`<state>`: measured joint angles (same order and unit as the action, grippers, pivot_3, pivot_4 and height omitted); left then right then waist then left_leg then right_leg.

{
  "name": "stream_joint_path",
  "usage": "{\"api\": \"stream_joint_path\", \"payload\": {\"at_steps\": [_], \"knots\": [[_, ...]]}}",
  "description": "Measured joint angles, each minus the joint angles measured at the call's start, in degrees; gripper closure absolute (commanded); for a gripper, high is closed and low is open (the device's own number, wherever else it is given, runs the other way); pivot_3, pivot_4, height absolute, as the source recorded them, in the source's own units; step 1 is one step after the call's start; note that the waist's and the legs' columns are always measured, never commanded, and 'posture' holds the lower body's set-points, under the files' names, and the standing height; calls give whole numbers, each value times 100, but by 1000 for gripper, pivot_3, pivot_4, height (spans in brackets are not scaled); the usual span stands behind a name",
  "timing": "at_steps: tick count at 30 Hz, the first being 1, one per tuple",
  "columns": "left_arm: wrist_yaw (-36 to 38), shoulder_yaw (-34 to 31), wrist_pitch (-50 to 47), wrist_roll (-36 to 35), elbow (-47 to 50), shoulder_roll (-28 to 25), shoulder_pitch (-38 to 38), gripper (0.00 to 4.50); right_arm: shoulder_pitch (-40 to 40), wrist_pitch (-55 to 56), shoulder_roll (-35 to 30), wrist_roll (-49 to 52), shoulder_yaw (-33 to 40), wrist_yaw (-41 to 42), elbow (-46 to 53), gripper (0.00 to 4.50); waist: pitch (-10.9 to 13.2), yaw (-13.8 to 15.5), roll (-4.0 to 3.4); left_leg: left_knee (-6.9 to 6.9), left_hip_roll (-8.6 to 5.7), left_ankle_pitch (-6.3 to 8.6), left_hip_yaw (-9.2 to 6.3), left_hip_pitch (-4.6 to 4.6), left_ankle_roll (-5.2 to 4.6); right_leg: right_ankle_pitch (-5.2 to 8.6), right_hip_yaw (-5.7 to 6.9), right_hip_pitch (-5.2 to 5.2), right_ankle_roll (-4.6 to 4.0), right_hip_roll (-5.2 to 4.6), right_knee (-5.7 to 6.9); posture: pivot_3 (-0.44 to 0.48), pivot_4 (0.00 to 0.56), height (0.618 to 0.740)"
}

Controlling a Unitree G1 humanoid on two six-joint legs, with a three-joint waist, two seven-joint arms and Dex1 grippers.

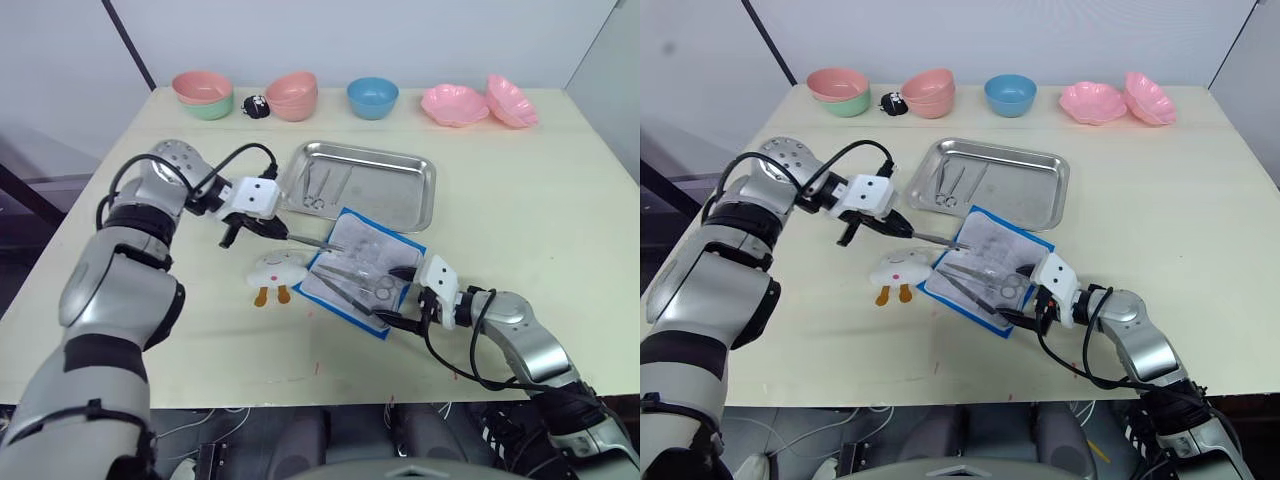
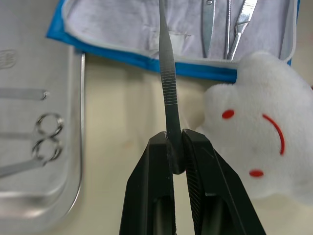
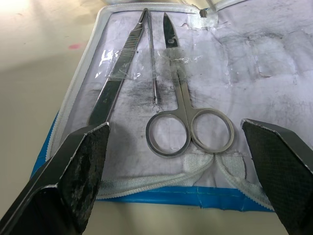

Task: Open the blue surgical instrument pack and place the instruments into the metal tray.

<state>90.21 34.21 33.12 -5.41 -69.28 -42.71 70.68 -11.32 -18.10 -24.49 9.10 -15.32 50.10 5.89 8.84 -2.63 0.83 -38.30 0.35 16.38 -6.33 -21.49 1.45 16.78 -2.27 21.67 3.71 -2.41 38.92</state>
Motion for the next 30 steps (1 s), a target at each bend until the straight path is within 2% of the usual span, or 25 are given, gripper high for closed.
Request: {"api": "stream_joint_path", "payload": {"at_steps": [5, 6, 10, 14, 23, 29, 30], "knots": [[7, -223, -522, -570, 116, -56, 0, 4471, -3, 2, 0, -16, 0, 3, -8, 0, -3, 5, 5, 0, 0, 0, -2, 0, 0, 0, 2, 0, 0, 0, 0, 0, 150, 740], [9, -613, -865, -814, 105, 93, 0, 4471, -9, 3, 0, -16, -6, 8, -16, 0, -6, 1, 10, 0, 0, 0, -3, 0, 0, 0, 4, -1, 0, 0, 0, 0, 150, 740], [-5, -1366, -1363, -999, 41, 396, 2, 4471, -31, 3, 0, -20, -26, 17, -22, 0, -6, -18, 10, 0, 0, 0, -4, 1, 0, 0, 5, 0, 0, 1, 1, 0, 150, 740], [-460, -2148, -2077, -1078, 125, 744, -45, 4471, -35, 4, -1, -23, -27, 21, -29, 0, -7, -19, 10, -1, 0, 0, -6, 1, 0, 0, 6, -1, 0, 0, 1, 0, 150, 740], [-2224, -2941, -3724, -1048, 1111, 1519, -494, 4471, -39, 23, 0, -25, -29, 31, -38, 0, -7, -25, 10, -1, 0, -1, -8, 1, 1, 0, 7, -1, 0, 0, 1, 0, 150, 740], [-3853, -3057, -4770, -841, 2097, 2161, -1063, 4471, -36, 58, 3, -27, -33, 28, -52, 0, -9, -22, 10, -1, 0, -1, -10, 1, 2, -1, 6, -2, 0, 0, 2, 0, 150, 740], [-4372, -3155, -5085, -810, 2284, 2347, -1143, 4471, -35, 63, 3, -28, -33, 24, -57, 0, -9, -19, 11, -2, 0, -1, -9, 1, 2, -1, 5, -2, 0, 0, 1, 0, 150, 740]]}}
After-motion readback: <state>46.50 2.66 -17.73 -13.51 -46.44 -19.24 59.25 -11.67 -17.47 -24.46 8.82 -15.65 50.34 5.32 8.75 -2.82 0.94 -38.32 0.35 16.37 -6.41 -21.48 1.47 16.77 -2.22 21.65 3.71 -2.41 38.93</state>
